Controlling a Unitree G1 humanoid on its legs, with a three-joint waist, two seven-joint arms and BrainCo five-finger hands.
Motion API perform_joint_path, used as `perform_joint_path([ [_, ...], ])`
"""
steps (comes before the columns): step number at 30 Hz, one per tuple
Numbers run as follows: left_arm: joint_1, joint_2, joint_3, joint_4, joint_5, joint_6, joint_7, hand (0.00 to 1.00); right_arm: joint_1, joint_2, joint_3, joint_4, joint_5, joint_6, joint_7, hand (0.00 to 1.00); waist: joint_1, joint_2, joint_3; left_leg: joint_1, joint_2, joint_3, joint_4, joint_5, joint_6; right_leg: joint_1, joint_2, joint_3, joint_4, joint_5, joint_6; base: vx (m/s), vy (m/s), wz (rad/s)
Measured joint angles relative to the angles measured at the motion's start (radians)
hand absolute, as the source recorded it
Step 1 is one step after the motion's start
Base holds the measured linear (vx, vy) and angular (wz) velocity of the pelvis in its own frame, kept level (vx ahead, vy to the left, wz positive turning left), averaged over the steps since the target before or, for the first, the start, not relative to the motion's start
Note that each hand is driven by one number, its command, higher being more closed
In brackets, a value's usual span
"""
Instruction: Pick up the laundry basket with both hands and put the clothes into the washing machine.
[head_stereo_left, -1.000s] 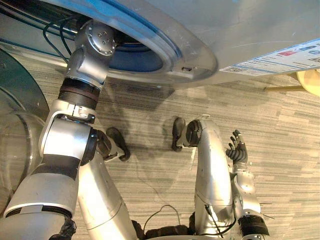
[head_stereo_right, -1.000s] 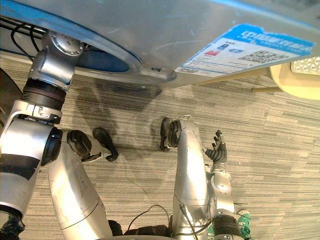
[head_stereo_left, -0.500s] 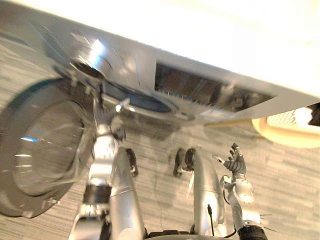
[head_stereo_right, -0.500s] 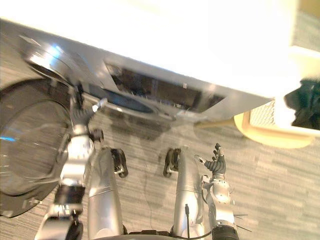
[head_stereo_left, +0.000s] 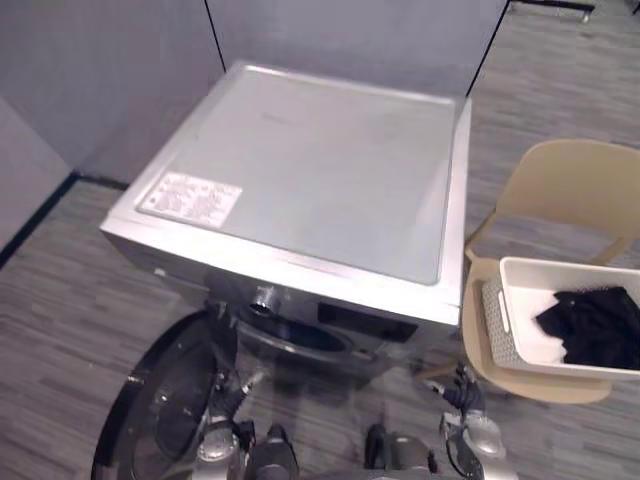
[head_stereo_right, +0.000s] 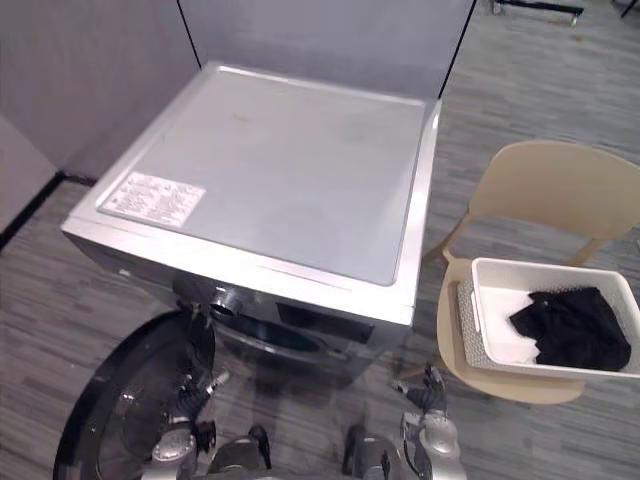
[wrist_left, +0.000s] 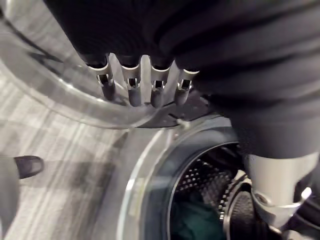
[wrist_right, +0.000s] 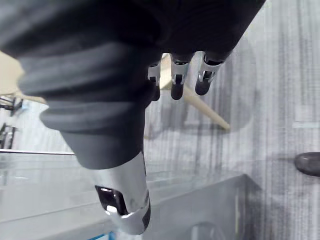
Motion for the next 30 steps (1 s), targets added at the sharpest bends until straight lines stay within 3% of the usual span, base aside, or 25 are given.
perform_joint_path([
  [4, -0.002, 0.007, 0.001, 0.098, 0.042, 0.010, -0.016, 0.00, -0.031, -0.006, -0.010, 0.107, -0.009, 0.003, -0.001, 0.00, 0.002, 0.015, -0.002, 0.047, -0.007, -0.023, 0.006, 0.001, 0.000, 0.064, 0.034, 0.060, -0.096, 0.061, 0.008, 0.07, 0.050, -0.48],
  [7, -0.029, 0.006, 0.000, 0.156, 0.042, 0.010, -0.015, 0.00, -0.072, -0.029, -0.011, 0.149, -0.016, 0.002, -0.001, 0.00, 0.003, 0.031, 0.001, 0.059, -0.016, -0.080, 0.001, 0.001, 0.001, 0.071, 0.058, 0.154, -0.200, 0.149, 0.019, -0.01, 0.040, -0.94],
  [8, -0.031, 0.007, 0.002, 0.166, 0.042, 0.012, -0.015, 0.00, -0.091, -0.033, -0.011, 0.149, -0.016, 0.002, -0.001, 0.00, 0.005, 0.032, 0.002, 0.081, -0.016, -0.033, -0.023, 0.001, 0.001, 0.055, 0.070, 0.216, -0.234, 0.192, 0.024, -0.12, 0.099, -1.84],
  [10, -0.048, 0.012, 0.006, 0.190, 0.042, 0.013, -0.013, 0.00, -0.129, -0.036, -0.004, 0.149, -0.017, 0.002, -0.004, 0.00, 0.006, 0.038, 0.009, 0.087, -0.003, 0.059, -0.025, 0.001, 0.001, 0.010, 0.092, 0.235, -0.284, 0.306, 0.024, -0.16, 0.053, -1.93],
  [11, -0.064, 0.023, 0.015, 0.201, 0.051, 0.014, -0.014, 0.00, -0.159, -0.036, 0.011, 0.158, -0.017, 0.003, -0.005, 0.00, 0.010, 0.043, 0.014, 0.087, 0.030, 0.144, -0.028, -0.002, 0.012, 0.000, 0.108, 0.118, -0.381, 0.410, -0.016, -0.17, -0.071, -2.07],
  [12, -0.071, 0.032, 0.023, 0.203, 0.061, 0.014, -0.014, 0.00, -0.180, -0.032, 0.012, 0.168, -0.017, 0.004, -0.006, 0.00, 0.007, 0.051, 0.021, 0.115, 0.037, 0.227, -0.064, -0.018, 0.018, -0.025, 0.083, -0.191, -0.290, 0.278, -0.114, -0.16, -0.090, -2.02],
  [13, -0.075, 0.041, 0.024, 0.203, 0.062, 0.015, -0.014, 0.00, -0.183, -0.032, 0.012, 0.173, -0.017, 0.004, -0.007, 0.00, 0.004, 0.039, 0.020, 0.124, 0.034, 0.269, -0.069, -0.026, 0.012, -0.027, 0.052, -0.333, -0.230, 0.213, -0.142, -0.11, -0.135, -1.84],
  [14, -0.076, 0.051, 0.039, 0.199, 0.065, 0.016, -0.014, 0.00, -0.192, -0.035, 0.009, 0.207, -0.018, 0.009, -0.010, 0.00, 0.020, 0.022, 0.033, 0.148, 0.039, 0.347, -0.032, -0.029, 0.006, -0.020, -0.001, -0.490, -0.137, 0.131, -0.166, -0.09, -0.143, -2.04],
  [15, -0.067, 0.053, 0.065, 0.199, 0.081, 0.022, -0.015, 0.00, -0.202, -0.036, 0.014, 0.212, -0.019, 0.019, -0.012, 0.00, 0.030, 0.010, 0.057, 0.173, 0.055, 0.403, 0.073, -0.036, 0.003, -0.014, -0.009, -0.521, -0.068, 0.148, -0.179, -0.10, -0.160, -2.23],
  [16, -0.056, 0.056, 0.080, 0.203, 0.083, 0.030, -0.014, 0.00, -0.199, -0.040, 0.025, 0.208, -0.021, 0.020, -0.013, 0.00, 0.029, -0.005, 0.069, 0.166, 0.069, 0.403, 0.134, -0.057, 0.024, -0.008, -0.004, -0.506, -0.061, 0.157, -0.192, -0.16, -0.135, -2.56],
  [17, -0.038, 0.050, 0.076, 0.205, 0.085, 0.035, -0.013, 0.00, -0.210, -0.048, 0.054, 0.209, -0.026, 0.023, -0.021, 0.00, 0.038, -0.009, 0.067, 0.162, 0.023, 0.351, 0.127, -0.122, 0.077, -0.004, 0.039, -0.369, -0.127, 0.195, -0.153, -0.19, -0.058, -2.19],
  [18, -0.029, 0.038, 0.068, 0.211, 0.087, 0.034, -0.013, 0.00, -0.219, -0.070, 0.056, 0.207, -0.031, 0.025, -0.023, 0.00, 0.064, 0.047, 0.058, 0.153, 0.041, 0.342, 0.091, -0.106, 0.107, -0.001, 0.084, -0.307, -0.163, 0.200, -0.128, -0.22, -0.027, -2.61],
  [19, -0.029, -0.009, 0.052, 0.211, 0.096, 0.027, -0.013, 0.00, -0.232, -0.114, 0.052, 0.192, -0.044, 0.028, -0.027, 0.00, 0.056, 0.120, 0.054, 0.136, 0.160, 0.374, 0.115, -0.156, 0.011, -0.060, 0.067, -0.339, 0.150, 0.012, -0.185, -0.04, -0.013, -1.99],
  [20, -0.034, 0.004, 0.029, 0.199, 0.097, 0.017, -0.010, 0.00, -0.225, -0.126, 0.056, 0.192, -0.048, 0.031, -0.035, 0.00, 0.049, 0.110, 0.043, 0.131, 0.172, 0.428, 0.216, -0.189, 0.023, -0.068, -0.058, -0.313, 0.327, -0.088, -0.083, 0.03, -0.012, -1.66],
  [21, -0.033, 0.011, 0.022, 0.196, 0.096, 0.015, -0.011, 0.00, -0.218, -0.127, 0.065, 0.195, -0.051, 0.031, -0.040, 0.00, 0.052, 0.087, 0.043, 0.133, 0.191, 0.447, 0.268, -0.212, -0.007, -0.036, -0.099, -0.286, 0.291, -0.104, -0.047, 0.15, -0.153, -1.50],
  [22, -0.038, 0.005, 0.023, 0.205, 0.093, 0.020, -0.012, 0.00, -0.224, -0.125, 0.090, 0.222, -0.057, 0.035, -0.040, 0.00, 0.060, 0.110, 0.066, 0.125, 0.300, 0.434, 0.429, -0.260, 0.003, 0.010, -0.036, -0.232, 0.226, -0.138, 0.014, 0.08, -0.280, -1.40],
  [23, -0.024, 0.001, 0.017, 0.210, 0.093, 0.021, -0.018, 0.00, -0.215, -0.123, 0.092, 0.223, -0.061, 0.044, -0.041, 0.00, 0.057, 0.126, 0.073, 0.084, 0.384, 0.378, 0.559, -0.228, 0.120, 0.045, 0.037, -0.211, 0.172, -0.127, -0.015, 0.13, -0.436, -1.65],
  [24, 0.001, 0.010, 0.020, 0.199, 0.092, 0.015, -0.016, 0.00, -0.193, -0.104, 0.104, 0.224, -0.070, 0.051, -0.042, 0.00, 0.058, 0.112, 0.086, 0.010, 0.399, 0.244, 0.708, -0.178, 0.225, 0.093, 0.096, -0.159, 0.102, -0.104, -0.066, 0.10, -0.348, -1.26],
  [25, 0.010, 0.014, 0.020, 0.198, 0.092, 0.012, -0.016, 0.00, -0.190, -0.100, 0.114, 0.230, -0.080, 0.051, -0.042, 0.00, 0.060, 0.103, 0.088, -0.028, 0.354, 0.164, 0.758, -0.182, 0.203, 0.109, 0.102, -0.129, 0.077, -0.097, -0.079, 0.17, -0.251, -1.46],
  [26, 0.018, 0.021, 0.013, 0.197, 0.089, 0.011, -0.016, 0.00, -0.189, -0.104, 0.118, 0.236, -0.094, 0.052, -0.041, 0.00, 0.067, 0.087, 0.098, -0.104, 0.223, 0.033, 0.808, -0.186, 0.136, 0.137, 0.105, -0.080, 0.027, -0.083, -0.102, 0.22, -0.118, -1.43],
  [27, 0.024, 0.017, -0.009, 0.192, 0.086, 0.008, -0.016, 0.00, -0.186, -0.107, 0.119, 0.241, -0.094, 0.053, -0.041, 0.00, 0.086, 0.087, 0.102, -0.164, 0.115, -0.027, 0.793, -0.184, 0.114, 0.175, 0.106, -0.061, -0.033, -0.075, -0.111, 0.25, -0.059, -1.36],
  [28, 0.025, 0.016, -0.017, 0.184, 0.085, 0.008, -0.015, 0.00, -0.186, -0.107, 0.123, 0.246, -0.094, 0.054, -0.041, 0.00, 0.099, 0.090, 0.103, -0.186, 0.078, -0.038, 0.766, -0.184, 0.114, 0.198, 0.107, -0.062, -0.063, -0.067, -0.106, 0.36, 0.019, -1.37],
  [29, 0.024, 0.016, -0.034, 0.171, 0.083, 0.008, -0.015, 0.00, -0.186, -0.103, 0.139, 0.246, -0.094, 0.057, -0.038, 0.00, 0.125, 0.095, 0.106, -0.236, 0.014, -0.025, 0.644, -0.183, 0.113, 0.254, 0.117, -0.060, -0.140, -0.022, -0.069, 0.33, 0.057, -0.97],
  [30, 0.027, 0.018, -0.043, 0.171, 0.083, 0.010, -0.016, 0.00, -0.186, -0.099, 0.156, 0.246, -0.092, 0.056, -0.039, 0.00, 0.130, 0.098, 0.107, -0.254, -0.003, -0.006, 0.572, -0.180, 0.109, 0.274, 0.124, -0.059, -0.163, -0.018, -0.064, 0.42, 0.085, -0.79],
])
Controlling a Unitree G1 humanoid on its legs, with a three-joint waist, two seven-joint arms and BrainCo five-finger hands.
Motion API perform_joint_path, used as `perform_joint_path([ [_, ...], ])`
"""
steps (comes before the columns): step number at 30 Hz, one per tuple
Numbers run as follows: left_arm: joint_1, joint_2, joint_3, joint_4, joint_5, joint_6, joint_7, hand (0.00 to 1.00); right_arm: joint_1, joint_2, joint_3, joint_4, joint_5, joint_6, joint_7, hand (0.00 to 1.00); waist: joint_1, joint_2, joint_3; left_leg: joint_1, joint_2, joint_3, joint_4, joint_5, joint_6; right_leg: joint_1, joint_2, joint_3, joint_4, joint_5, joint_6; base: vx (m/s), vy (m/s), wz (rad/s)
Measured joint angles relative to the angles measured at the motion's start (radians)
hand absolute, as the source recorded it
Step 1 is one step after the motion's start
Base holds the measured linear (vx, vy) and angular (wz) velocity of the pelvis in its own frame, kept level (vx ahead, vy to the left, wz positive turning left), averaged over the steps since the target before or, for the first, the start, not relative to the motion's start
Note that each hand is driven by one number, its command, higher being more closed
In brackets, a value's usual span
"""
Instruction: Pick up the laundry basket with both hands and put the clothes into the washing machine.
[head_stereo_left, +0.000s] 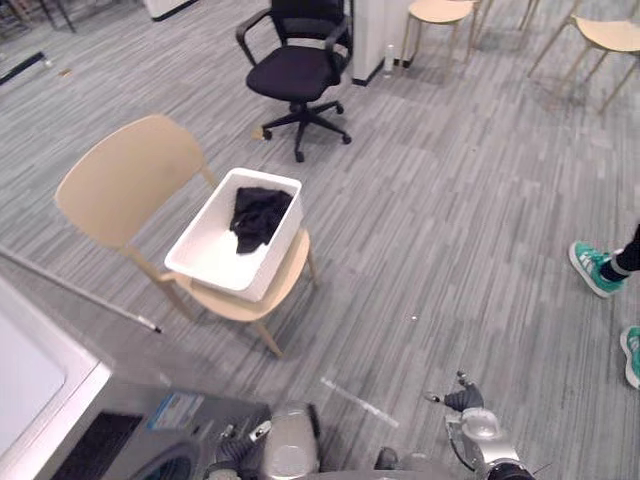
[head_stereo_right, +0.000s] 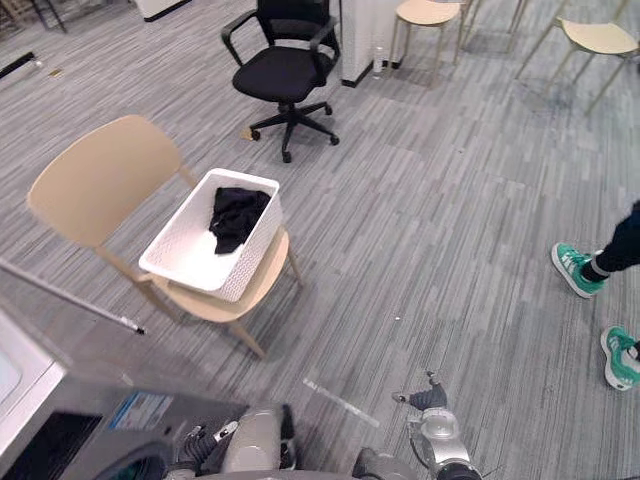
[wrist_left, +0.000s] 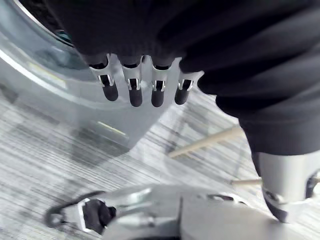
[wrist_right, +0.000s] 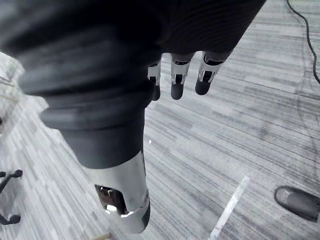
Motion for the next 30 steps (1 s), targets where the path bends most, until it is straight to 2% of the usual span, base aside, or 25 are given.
perform_joint_path([
  [1, -0.007, -0.001, -0.005, -0.001, 0.000, 0.002, 0.000, 0.00, 0.002, 0.002, 0.020, 0.001, 0.001, 0.000, 0.000, 0.00, 0.002, 0.000, 0.001, -0.018, -0.026, 0.033, -0.133, 0.022, -0.020, 0.021, 0.006, -0.002, -0.032, -0.001, 0.005, 0.39, 0.091, -0.27],
  [2, -0.014, 0.000, -0.004, -0.009, 0.001, 0.005, -0.002, 0.00, 0.002, 0.015, 0.020, 0.001, 0.005, -0.001, -0.001, 0.00, 0.011, -0.011, 0.003, -0.019, -0.066, 0.073, -0.285, 0.119, 0.019, 0.054, 0.009, -0.002, -0.071, -0.007, 0.016, 0.55, 0.123, -0.30],
  [3, -0.017, 0.015, 0.000, -0.013, 0.004, 0.005, -0.002, 0.00, -0.001, 0.040, 0.023, 0.000, 0.008, -0.002, -0.002, 0.00, 0.032, -0.052, -0.010, 0.005, -0.117, 0.104, -0.349, 0.163, 0.101, 0.080, -0.021, 0.010, -0.110, 0.001, 0.035, 0.53, 0.102, -0.10],
  [4, -0.021, 0.021, 0.002, -0.014, 0.006, 0.005, -0.002, 0.00, -0.001, 0.045, 0.026, -0.005, 0.008, -0.008, -0.002, 0.00, 0.029, -0.076, -0.017, 0.001, -0.137, 0.103, -0.359, 0.165, 0.108, 0.078, -0.037, 0.002, -0.126, 0.007, 0.045, 0.61, 0.077, 0.09],
  [5, -0.025, 0.022, 0.020, -0.017, 0.008, 0.004, -0.002, 0.00, -0.002, 0.036, 0.026, -0.009, 0.008, -0.012, -0.001, 0.00, 0.030, -0.080, -0.011, -0.023, -0.126, 0.100, -0.290, 0.138, 0.203, 0.083, -0.043, -0.004, -0.122, 0.033, 0.094, 0.62, 0.104, 0.24],
  [6, -0.024, 0.004, 0.062, -0.009, 0.008, 0.004, -0.003, 0.00, -0.013, 0.041, 0.019, -0.007, 0.006, -0.013, -0.001, 0.00, 0.045, -0.081, -0.006, -0.072, -0.112, 0.116, -0.160, 0.100, 0.219, 0.087, -0.047, 0.004, -0.050, 0.026, 0.115, 0.58, 0.140, 0.22],
  [7, -0.018, 0.003, 0.075, -0.004, 0.006, 0.011, -0.001, 0.00, 0.000, 0.040, 0.013, -0.006, 0.006, -0.013, -0.002, 0.00, 0.037, -0.081, -0.010, -0.040, -0.117, 0.099, -0.194, 0.108, 0.197, 0.073, -0.059, 0.002, 0.042, -0.004, 0.155, 0.54, 0.207, 0.08],
  [8, 0.009, 0.007, 0.064, -0.001, 0.006, 0.012, -0.002, 0.00, 0.001, 0.039, 0.010, -0.007, 0.004, -0.015, -0.001, 0.00, 0.036, -0.086, -0.010, 0.051, -0.151, 0.084, -0.278, 0.024, 0.172, -0.012, -0.105, 0.005, 0.327, -0.025, 0.195, 0.53, 0.197, 0.56],
  [9, 0.010, 0.031, 0.052, 0.001, 0.004, 0.014, -0.009, 0.00, 0.000, 0.042, 0.009, -0.012, 0.002, -0.017, 0.000, 0.00, 0.015, -0.119, -0.010, 0.099, -0.209, 0.057, -0.314, 0.022, 0.170, -0.119, -0.171, 0.032, 0.610, -0.005, 0.225, 0.56, 0.163, 0.72],
  [11, 0.010, 0.038, 0.030, -0.002, 0.003, 0.015, -0.015, 0.00, 0.001, 0.028, -0.004, -0.009, -0.002, -0.016, 0.000, 0.00, -0.002, -0.117, -0.005, 0.181, -0.259, 0.007, -0.353, 0.022, 0.170, -0.217, -0.237, 0.030, 0.856, -0.007, 0.200, 0.50, 0.071, 0.98],
  [12, 0.010, 0.034, 0.030, -0.002, 0.002, 0.016, -0.016, 0.00, 0.006, 0.025, -0.007, -0.008, -0.002, -0.015, 0.000, 0.00, -0.006, -0.109, -0.002, 0.217, -0.267, -0.016, -0.373, 0.022, 0.170, -0.236, -0.249, 0.019, 0.892, -0.015, 0.183, 0.52, 0.042, 0.96],
  [14, 0.010, 0.027, 0.023, -0.007, -0.008, 0.020, -0.014, 0.00, 0.001, 0.017, -0.010, -0.009, -0.002, -0.016, 0.000, 0.00, -0.024, -0.079, 0.002, 0.341, -0.286, -0.142, -0.459, 0.022, 0.170, -0.276, -0.271, -0.062, 0.840, -0.065, 0.105, 0.54, -0.005, 1.18],
  [15, 0.006, 0.026, 0.020, -0.009, -0.015, 0.020, -0.013, 0.00, 0.002, 0.015, -0.010, -0.008, -0.002, -0.016, 0.000, 0.00, -0.026, -0.073, 0.003, 0.362, -0.285, -0.175, -0.472, 0.022, 0.170, -0.287, -0.259, -0.068, 0.786, -0.076, 0.091, 0.55, -0.078, 1.37],
  [16, -0.010, 0.022, 0.006, -0.009, -0.025, 0.021, -0.008, 0.00, 0.010, 0.007, -0.011, -0.008, -0.002, -0.016, 0.001, 0.00, -0.027, -0.063, 0.004, 0.393, -0.283, -0.236, -0.489, 0.022, 0.164, -0.318, -0.221, -0.042, 0.654, -0.093, 0.092, 0.54, -0.129, 1.44],
  [17, -0.032, 0.014, -0.005, -0.009, -0.028, 0.021, 0.001, 0.00, 0.012, -0.005, -0.020, -0.011, -0.002, -0.016, 0.004, 0.00, -0.027, -0.047, 0.003, 0.403, -0.277, -0.317, -0.487, 0.011, 0.142, -0.368, -0.169, 0.055, 0.518, -0.094, 0.093, 0.52, -0.185, 1.95],
  [18, -0.060, 0.005, -0.008, -0.007, -0.031, 0.020, 0.001, 0.00, 0.016, -0.012, -0.045, -0.014, -0.001, -0.016, 0.007, 0.00, -0.037, -0.041, 0.004, 0.407, -0.276, -0.395, -0.484, 0.001, 0.124, -0.422, -0.119, 0.194, 0.404, -0.075, 0.118, 0.42, -0.194, 1.85],
  [20, -0.090, -0.005, -0.009, -0.005, -0.032, 0.020, 0.002, 0.00, 0.023, -0.019, -0.063, -0.020, 0.000, -0.013, 0.009, 0.00, -0.053, -0.038, 0.005, 0.407, -0.278, -0.495, -0.465, -0.018, 0.089, -0.469, -0.071, 0.398, 0.288, -0.015, 0.164, 0.38, -0.259, 1.93],
  [21, -0.111, -0.009, -0.008, -0.002, -0.032, 0.019, 0.002, 0.00, 0.040, -0.016, -0.078, -0.029, 0.000, -0.011, 0.007, 0.00, -0.058, -0.042, 0.004, 0.408, -0.282, -0.563, -0.424, -0.044, 0.042, -0.458, -0.063, 0.511, 0.165, 0.079, 0.189, 0.37, -0.299, 2.03],
  [22, -0.114, -0.011, -0.006, -0.003, -0.032, 0.019, 0.003, 0.00, 0.055, -0.012, -0.079, -0.040, 0.001, -0.010, 0.006, 0.00, -0.057, -0.051, 0.003, 0.408, -0.287, -0.590, -0.399, -0.061, 0.013, -0.440, -0.075, 0.538, 0.102, 0.147, 0.198, 0.45, -0.466, 2.15],
  [23, -0.124, -0.029, 0.005, 0.003, -0.033, 0.017, 0.006, 0.00, 0.065, -0.010, -0.078, -0.040, 0.006, -0.005, 0.005, 0.00, -0.052, -0.031, 0.012, 0.415, -0.259, -0.634, -0.359, -0.090, -0.036, -0.418, -0.075, 0.496, 0.134, 0.227, 0.196, 0.49, -0.537, 2.01],
  [24, -0.119, -0.066, 0.006, -0.001, -0.033, 0.009, 0.006, 0.00, 0.063, -0.012, -0.088, -0.055, 0.009, -0.004, -0.002, 0.00, -0.055, -0.010, 0.002, 0.389, -0.224, -0.652, -0.332, -0.067, -0.079, -0.406, -0.085, 0.400, 0.165, 0.200, 0.153, 0.44, -0.525, 1.99],
  [25, -0.121, -0.083, 0.006, 0.000, -0.033, 0.009, 0.005, 0.00, 0.064, -0.012, -0.090, -0.079, 0.010, -0.006, -0.004, 0.00, -0.060, -0.006, 0.000, 0.376, -0.210, -0.650, -0.331, -0.051, -0.108, -0.397, -0.096, 0.353, 0.174, 0.185, 0.137, 0.29, -0.398, 2.17],
  [27, -0.134, -0.099, 0.003, -0.003, -0.034, 0.003, 0.002, 0.00, 0.052, -0.004, -0.095, -0.146, 0.020, -0.019, -0.006, 0.00, -0.078, -0.015, 0.004, 0.322, -0.131, -0.534, -0.347, -0.035, -0.140, -0.337, -0.135, 0.212, 0.184, 0.156, 0.090, 0.20, -0.385, 2.32],
  [29, -0.142, -0.098, -0.003, -0.009, -0.034, 0.003, 0.003, 0.00, 0.048, 0.000, -0.119, -0.168, 0.039, -0.035, -0.010, 0.00, -0.077, -0.026, 0.009, 0.266, -0.049, -0.308, -0.363, -0.018, -0.118, -0.248, -0.171, 0.072, 0.160, 0.141, 0.071, 0.09, -0.258, 2.28],
  [30, -0.143, -0.096, -0.008, -0.012, -0.034, 0.002, 0.005, 0.00, 0.048, -0.001, -0.132, -0.169, 0.049, -0.043, -0.012, 0.00, -0.077, -0.028, 0.005, 0.252, -0.017, -0.149, -0.397, 0.051, -0.079, -0.206, -0.185, 0.006, 0.134, 0.133, 0.079, 0.05, -0.161, 1.74],
])
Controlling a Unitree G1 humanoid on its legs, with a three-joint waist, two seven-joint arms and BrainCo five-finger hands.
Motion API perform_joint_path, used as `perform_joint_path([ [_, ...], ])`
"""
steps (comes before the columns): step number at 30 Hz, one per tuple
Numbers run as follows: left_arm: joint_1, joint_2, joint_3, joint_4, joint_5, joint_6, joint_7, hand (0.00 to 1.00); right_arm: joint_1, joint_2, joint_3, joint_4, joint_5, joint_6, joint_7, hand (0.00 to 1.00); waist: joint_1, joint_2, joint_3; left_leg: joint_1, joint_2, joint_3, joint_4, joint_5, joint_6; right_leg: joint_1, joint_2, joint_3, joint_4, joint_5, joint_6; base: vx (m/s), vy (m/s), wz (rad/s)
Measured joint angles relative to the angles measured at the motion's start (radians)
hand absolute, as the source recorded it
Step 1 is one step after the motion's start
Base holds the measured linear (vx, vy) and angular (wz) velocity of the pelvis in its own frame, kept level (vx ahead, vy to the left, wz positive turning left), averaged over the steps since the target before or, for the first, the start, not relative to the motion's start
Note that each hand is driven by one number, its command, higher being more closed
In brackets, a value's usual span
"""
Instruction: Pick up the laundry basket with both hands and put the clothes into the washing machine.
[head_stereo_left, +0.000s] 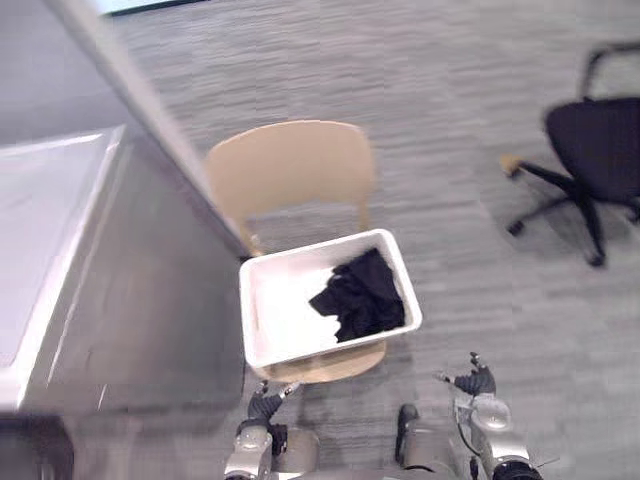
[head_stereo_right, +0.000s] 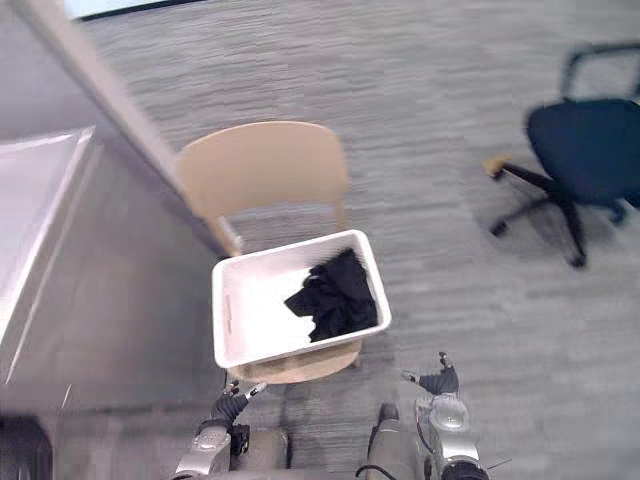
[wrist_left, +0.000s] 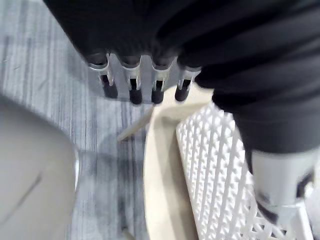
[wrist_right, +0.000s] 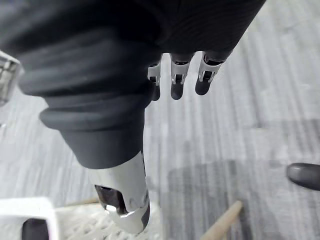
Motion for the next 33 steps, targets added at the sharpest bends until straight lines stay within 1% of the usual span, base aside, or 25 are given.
perform_joint_path([
  [1, 0.001, 0.004, -0.009, 0.001, 0.000, 0.000, 0.000, 0.00, -0.001, 0.000, -0.013, 0.000, 0.001, -0.004, 0.000, 0.00, 0.000, 0.001, -0.003, -0.003, 0.007, 0.067, -0.020, 0.049, 0.012, 0.015, -0.004, -0.025, -0.013, -0.009, 0.012, 0.05, -0.062, 1.55],
  [2, 0.002, 0.021, -0.032, 0.006, 0.000, 0.001, 0.001, 0.00, -0.010, -0.002, -0.028, 0.007, 0.004, -0.009, -0.001, 0.00, 0.000, -0.002, -0.010, -0.004, 0.009, 0.159, -0.069, 0.075, 0.012, 0.034, -0.010, -0.055, -0.038, -0.036, 0.032, 0.05, -0.008, 1.03],
  [3, -0.001, 0.034, -0.043, 0.010, 0.001, 0.003, 0.000, 0.00, -0.016, 0.005, -0.030, 0.013, 0.006, -0.011, -0.003, 0.00, 0.000, -0.008, -0.015, -0.005, -0.006, 0.162, -0.098, 0.082, 0.014, 0.033, -0.021, -0.062, -0.051, -0.040, 0.038, 0.03, 0.012, 0.91],
  [4, 0.003, 0.059, -0.047, 0.014, 0.002, 0.003, 0.000, 0.00, -0.023, 0.024, -0.030, 0.019, 0.008, -0.009, -0.008, 0.00, 0.001, -0.033, -0.017, -0.004, -0.034, 0.151, -0.152, 0.114, 0.019, 0.032, -0.027, -0.072, -0.075, -0.030, 0.047, 0.02, 0.037, 0.55],
  [5, 0.006, 0.080, -0.048, 0.021, 0.002, 0.004, 0.000, 0.00, -0.017, 0.039, -0.034, 0.011, 0.009, -0.007, -0.014, 0.00, -0.001, -0.048, -0.025, -0.001, -0.051, 0.138, -0.181, 0.134, 0.025, 0.045, -0.032, -0.085, -0.106, -0.013, 0.048, 0.01, 0.050, 0.41],
  [6, 0.006, 0.089, -0.049, 0.027, 0.002, 0.005, 0.000, 0.00, -0.009, 0.044, -0.042, 0.004, 0.009, -0.006, -0.017, 0.00, -0.001, -0.053, -0.028, 0.005, -0.057, 0.134, -0.191, 0.138, 0.026, 0.055, -0.034, -0.089, -0.121, -0.006, 0.052, 0.03, 0.069, 0.27],
  [7, 0.009, 0.105, -0.058, 0.035, 0.001, 0.005, 0.000, 0.00, 0.007, 0.050, -0.067, -0.043, 0.006, -0.001, -0.022, 0.00, -0.002, -0.059, -0.031, 0.019, -0.070, 0.126, -0.201, 0.146, 0.028, 0.083, -0.038, -0.092, -0.148, 0.003, 0.059, 0.03, 0.069, 0.14],
  [8, 0.013, 0.115, -0.067, 0.035, 0.002, 0.004, 0.000, 0.00, 0.038, 0.048, -0.076, -0.127, 0.000, 0.001, -0.036, 0.00, -0.002, -0.060, -0.034, 0.037, -0.080, 0.126, -0.214, 0.151, 0.032, 0.103, -0.040, -0.089, -0.171, 0.013, 0.064, 0.02, 0.065, 0.06],
  [10, 0.026, 0.123, -0.069, 0.035, 0.002, 0.004, 0.000, 0.00, 0.065, 0.044, -0.089, -0.241, -0.022, -0.001, -0.041, 0.00, -0.009, -0.064, -0.049, 0.045, -0.089, 0.127, -0.239, 0.165, 0.033, 0.110, -0.041, -0.085, -0.197, 0.031, 0.062, 0.00, 0.021, -0.02],
  [12, 0.040, 0.131, -0.072, 0.034, 0.003, 0.001, -0.001, 0.00, 0.082, 0.010, -0.090, -0.384, -0.091, -0.012, -0.052, 0.00, -0.028, -0.070, -0.059, 0.051, -0.102, 0.128, -0.269, 0.181, 0.036, 0.113, -0.039, -0.085, -0.218, 0.044, 0.061, 0.00, 0.016, 0.01],
  [13, 0.040, 0.134, -0.076, 0.035, 0.004, 0.001, -0.002, 0.00, 0.081, -0.002, -0.089, -0.407, -0.108, -0.015, -0.055, 0.00, -0.029, -0.071, -0.060, 0.054, -0.102, 0.129, -0.274, 0.185, 0.035, 0.114, -0.038, -0.083, -0.222, 0.049, 0.059, -0.02, 0.017, -0.11],
  [14, 0.041, 0.139, -0.083, 0.035, 0.012, -0.003, -0.003, 0.00, 0.077, -0.031, -0.079, -0.437, -0.156, -0.020, -0.057, 0.00, -0.028, -0.075, -0.063, 0.064, -0.101, 0.136, -0.289, 0.190, 0.031, 0.115, -0.033, -0.074, -0.233, 0.056, 0.058, -0.03, -0.010, -0.19],
  [17, 0.047, 0.149, -0.088, 0.035, 0.014, -0.014, -0.005, 0.00, 0.051, -0.121, 0.007, -0.465, -0.266, -0.023, -0.046, 0.00, -0.027, -0.083, -0.066, 0.062, -0.096, 0.141, -0.306, 0.195, 0.032, 0.102, -0.024, -0.062, -0.236, 0.062, 0.053, -0.06, -0.013, -0.13],
  [18, 0.049, 0.155, -0.090, 0.035, 0.018, -0.021, -0.005, 0.00, 0.028, -0.157, 0.050, -0.465, -0.293, -0.023, -0.032, 0.00, -0.027, -0.088, -0.068, 0.038, -0.096, 0.139, -0.312, 0.209, 0.030, 0.080, -0.022, -0.062, -0.236, 0.069, 0.050, -0.10, -0.008, -0.02],
  [19, 0.049, 0.159, -0.092, 0.034, 0.022, -0.024, -0.005, 0.00, 0.012, -0.175, 0.073, -0.465, -0.306, -0.024, -0.028, 0.00, -0.027, -0.091, -0.067, 0.025, -0.097, 0.136, -0.319, 0.217, 0.032, 0.066, -0.022, -0.063, -0.237, 0.074, 0.048, -0.10, -0.008, 0.10],
  [21, 0.042, 0.176, -0.107, 0.021, 0.031, -0.027, -0.004, 0.00, -0.091, -0.244, 0.166, -0.433, -0.327, -0.028, -0.012, 0.00, -0.027, -0.097, -0.054, -0.040, -0.101, 0.106, -0.329, 0.251, 0.037, 0.005, -0.021, -0.084, -0.238, 0.094, 0.040, -0.09, -0.006, 0.29],
  [22, 0.039, 0.181, -0.107, 0.018, 0.031, -0.031, -0.004, 0.00, -0.131, -0.261, 0.196, -0.406, -0.327, -0.033, -0.010, 0.00, -0.027, -0.097, -0.040, -0.051, -0.101, 0.097, -0.329, 0.258, 0.039, 0.000, -0.021, -0.092, -0.237, 0.096, 0.038, -0.13, 0.005, 0.38],
  [23, 0.035, 0.192, -0.108, 0.004, 0.031, -0.036, -0.004, 0.00, -0.220, -0.286, 0.257, -0.337, -0.326, -0.038, 0.001, 0.00, -0.019, -0.101, -0.018, -0.076, -0.101, 0.089, -0.328, 0.272, 0.040, -0.016, -0.020, -0.105, -0.236, 0.103, 0.033, -0.15, 0.010, 0.39],
  [24, 0.021, 0.197, -0.111, 0.002, 0.030, -0.041, -0.003, 0.00, -0.306, -0.319, 0.313, -0.268, -0.326, -0.045, 0.015, 0.00, 0.000, -0.097, 0.008, -0.099, -0.101, 0.066, -0.326, 0.279, 0.044, -0.031, -0.019, -0.119, -0.231, 0.106, 0.030, -0.19, 0.015, 0.44],
  [26, 0.005, 0.204, -0.113, 0.002, 0.028, -0.045, -0.001, 0.00, -0.412, -0.361, 0.384, -0.173, -0.325, -0.056, 0.032, 0.00, 0.025, -0.090, 0.042, -0.130, -0.103, 0.039, -0.326, 0.288, 0.046, -0.050, -0.020, -0.138, -0.222, 0.107, 0.027, -0.16, 0.019, 0.39],
  [28, -0.016, 0.205, -0.114, 0.001, 0.006, -0.046, 0.002, 0.00, -0.572, -0.414, 0.450, -0.041, -0.325, -0.059, 0.043, 0.00, 0.057, -0.079, 0.104, -0.184, -0.109, 0.000, -0.342, 0.320, 0.050, -0.100, -0.024, -0.165, -0.198, 0.106, 0.026, -0.17, 0.027, 0.50],
  [30, -0.026, 0.204, -0.115, 0.000, -0.004, -0.046, 0.004, 0.00, -0.661, -0.435, 0.461, 0.048, -0.326, -0.056, 0.052, 0.00, 0.064, -0.069, 0.141, -0.214, -0.117, -0.029, -0.371, 0.357, 0.051, -0.126, -0.028, -0.191, -0.188, 0.106, 0.025, -0.12, 0.013, 0.54],
  [31, -0.034, 0.203, -0.116, 0.000, -0.023, -0.046, 0.008, 0.00, -0.726, -0.448, 0.463, 0.117, -0.326, -0.050, 0.051, 0.00, 0.075, -0.059, 0.174, -0.226, -0.122, -0.052, -0.396, 0.388, 0.050, -0.144, -0.032, -0.207, -0.175, 0.104, 0.022, -0.08, -0.002, 0.43],
  [32, -0.045, 0.203, -0.124, -0.001, -0.034, -0.046, 0.017, 0.00, -0.770, -0.464, 0.472, 0.171, -0.327, -0.048, 0.051, 0.00, 0.087, -0.052, 0.198, -0.234, -0.124, -0.061, -0.411, 0.404, 0.052, -0.157, -0.036, -0.212, -0.165, 0.103, 0.021, -0.09, -0.011, 0.45],
  [33, -0.051, 0.202, -0.126, -0.002, -0.045, -0.047, 0.023, 0.00, -0.820, -0.475, 0.488, 0.242, -0.327, -0.037, 0.050, 0.00, 0.095, -0.043, 0.208, -0.262, -0.125, -0.071, -0.418, 0.419, 0.052, -0.184, -0.040, -0.224, -0.157, 0.102, 0.020, -0.07, -0.009, 0.26],
])
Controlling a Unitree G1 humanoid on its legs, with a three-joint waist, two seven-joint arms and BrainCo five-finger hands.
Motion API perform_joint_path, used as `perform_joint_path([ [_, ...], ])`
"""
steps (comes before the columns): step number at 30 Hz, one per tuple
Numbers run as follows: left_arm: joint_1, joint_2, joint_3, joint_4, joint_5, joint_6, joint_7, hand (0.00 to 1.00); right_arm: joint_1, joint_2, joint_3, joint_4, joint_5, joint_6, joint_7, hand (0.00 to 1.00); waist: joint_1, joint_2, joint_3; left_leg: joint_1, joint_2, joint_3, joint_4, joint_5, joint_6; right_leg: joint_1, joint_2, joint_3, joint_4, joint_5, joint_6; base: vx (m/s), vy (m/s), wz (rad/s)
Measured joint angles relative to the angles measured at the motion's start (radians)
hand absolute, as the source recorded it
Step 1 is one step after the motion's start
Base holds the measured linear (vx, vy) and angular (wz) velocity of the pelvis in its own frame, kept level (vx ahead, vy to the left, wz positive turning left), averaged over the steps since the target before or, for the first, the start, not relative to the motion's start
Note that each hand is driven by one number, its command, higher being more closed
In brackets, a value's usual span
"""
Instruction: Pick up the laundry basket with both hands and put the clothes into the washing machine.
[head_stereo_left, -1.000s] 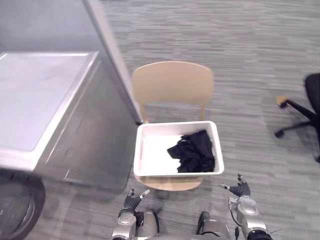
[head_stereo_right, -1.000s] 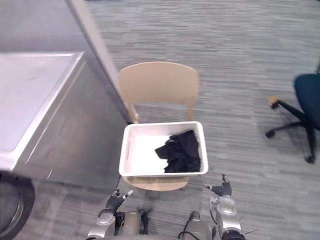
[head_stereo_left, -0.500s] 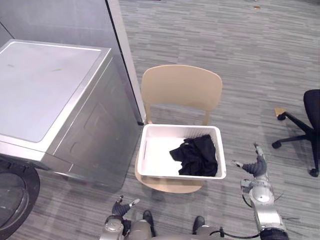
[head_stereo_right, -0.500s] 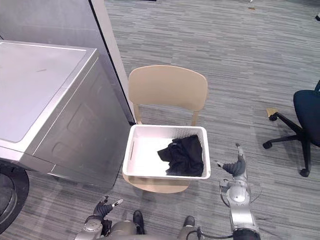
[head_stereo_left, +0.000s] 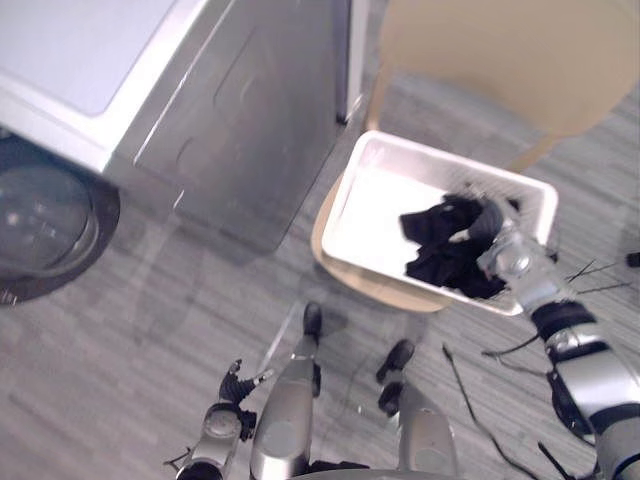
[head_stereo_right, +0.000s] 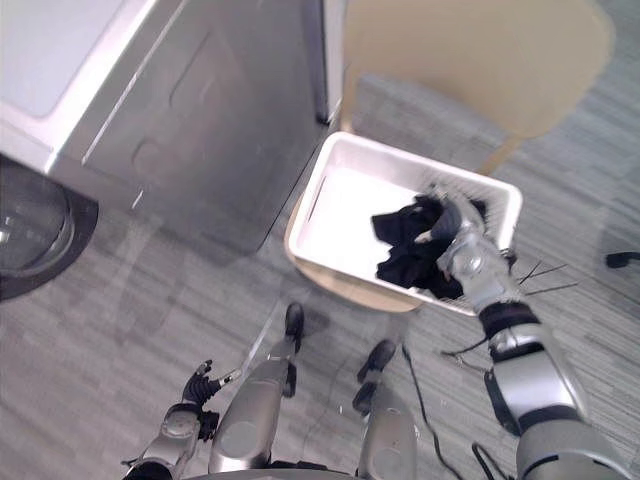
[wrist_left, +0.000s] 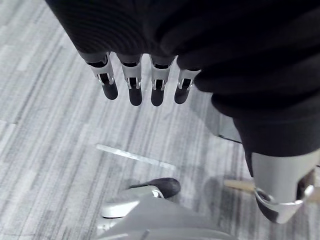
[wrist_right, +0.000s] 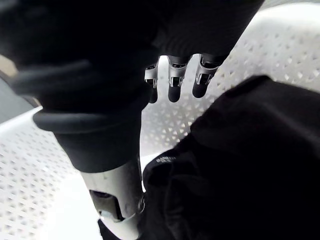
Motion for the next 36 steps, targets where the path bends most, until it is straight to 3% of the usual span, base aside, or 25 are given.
perform_joint_path([
  [2, -0.021, -0.001, -0.007, 0.001, -0.024, -0.001, 0.009, 0.00, -0.061, 0.000, 0.010, 0.127, -0.002, 0.022, -0.002, 0.00, 0.022, 0.008, 0.006, -0.028, -0.007, -0.014, -0.028, 0.023, 0.001, -0.039, -0.004, -0.005, 0.011, -0.001, -0.001, -0.04, -0.008, 0.22],
  [3, -0.039, -0.002, -0.023, 0.000, -0.037, -0.003, 0.021, 0.00, -0.096, 0.001, 0.010, 0.200, -0.016, 0.047, -0.004, 1.00, 0.026, 0.019, 0.012, -0.046, -0.012, -0.028, -0.036, 0.033, 0.002, -0.059, -0.010, -0.011, 0.024, -0.005, -0.002, -0.03, -0.009, 0.23],
  [8, -0.083, -0.041, -0.018, -0.045, -0.064, -0.010, 0.042, 0.00, -0.155, -0.002, 0.009, 0.239, -0.077, 0.137, -0.063, 1.00, 0.022, 0.032, 0.018, -0.097, -0.021, -0.042, -0.073, 0.062, 0.002, -0.144, -0.044, -0.020, 0.097, -0.035, -0.001, -0.02, -0.022, 0.17],
  [16, -0.117, -0.122, -0.018, -0.079, -0.084, -0.018, 0.046, 0.00, -0.139, 0.074, 0.008, 0.123, 0.029, 0.134, -0.068, 1.00, 0.010, 0.029, 0.020, -0.080, -0.024, -0.008, -0.073, 0.062, 0.002, -0.175, -0.062, 0.025, 0.155, -0.064, -0.002, -0.01, -0.041, -0.09],
  [20, -0.116, -0.121, -0.017, -0.077, -0.085, -0.016, 0.051, 0.00, -0.014, 0.114, -0.082, -0.133, 0.119, 0.129, -0.090, 1.00, -0.013, 0.018, 0.026, -0.017, -0.020, 0.004, -0.074, 0.062, 0.001, -0.119, -0.054, 0.047, 0.142, -0.064, -0.003, 0.01, -0.046, -0.15],
  [23, -0.103, -0.113, -0.013, -0.075, -0.085, -0.014, 0.052, 0.00, 0.157, 0.172, -0.228, -0.392, 0.206, 0.093, -0.126, 1.00, -0.029, 0.006, 0.021, 0.063, -0.017, 0.002, -0.080, 0.059, -0.002, -0.025, -0.042, 0.048, 0.107, -0.064, -0.002, 0.01, -0.051, -0.02],
  [27, -0.022, -0.077, 0.043, -0.048, -0.082, 0.010, 0.041, 0.00, 0.404, 0.315, -0.351, -0.690, 0.288, 0.042, -0.144, 1.00, -0.071, -0.046, -0.053, 0.140, -0.008, -0.005, -0.117, 0.041, -0.015, 0.048, -0.015, 0.050, 0.067, -0.071, 0.008, 0.02, -0.030, -0.07],
  [29, 0.005, -0.076, 0.072, -0.028, -0.083, 0.021, 0.038, 0.00, 0.483, 0.359, -0.384, -0.761, 0.304, 0.028, -0.142, 1.00, -0.073, -0.059, -0.081, 0.168, -0.009, -0.005, -0.117, 0.025, -0.014, 0.078, -0.013, 0.052, 0.057, -0.073, 0.011, 0.05, -0.014, 0.00],
  [33, 0.087, -0.073, 0.137, -0.011, -0.069, 0.030, 0.021, 0.00, 0.647, 0.426, -0.401, -0.905, 0.359, -0.004, -0.105, 1.00, -0.079, -0.062, -0.211, 0.231, -0.022, -0.008, -0.117, 0.017, -0.020, 0.174, -0.010, 0.044, -0.019, -0.057, 0.033, 0.09, 0.009, 0.02],
  [36, 0.135, -0.069, 0.179, -0.013, -0.063, 0.030, 0.018, 0.00, 0.683, 0.452, -0.399, -0.963, 0.401, -0.028, -0.065, 1.00, -0.089, -0.061, -0.270, 0.267, -0.024, -0.019, -0.117, 0.005, -0.027, 0.234, 0.001, 0.036, -0.067, -0.044, 0.039, 0.07, 0.004, 0.06],
])
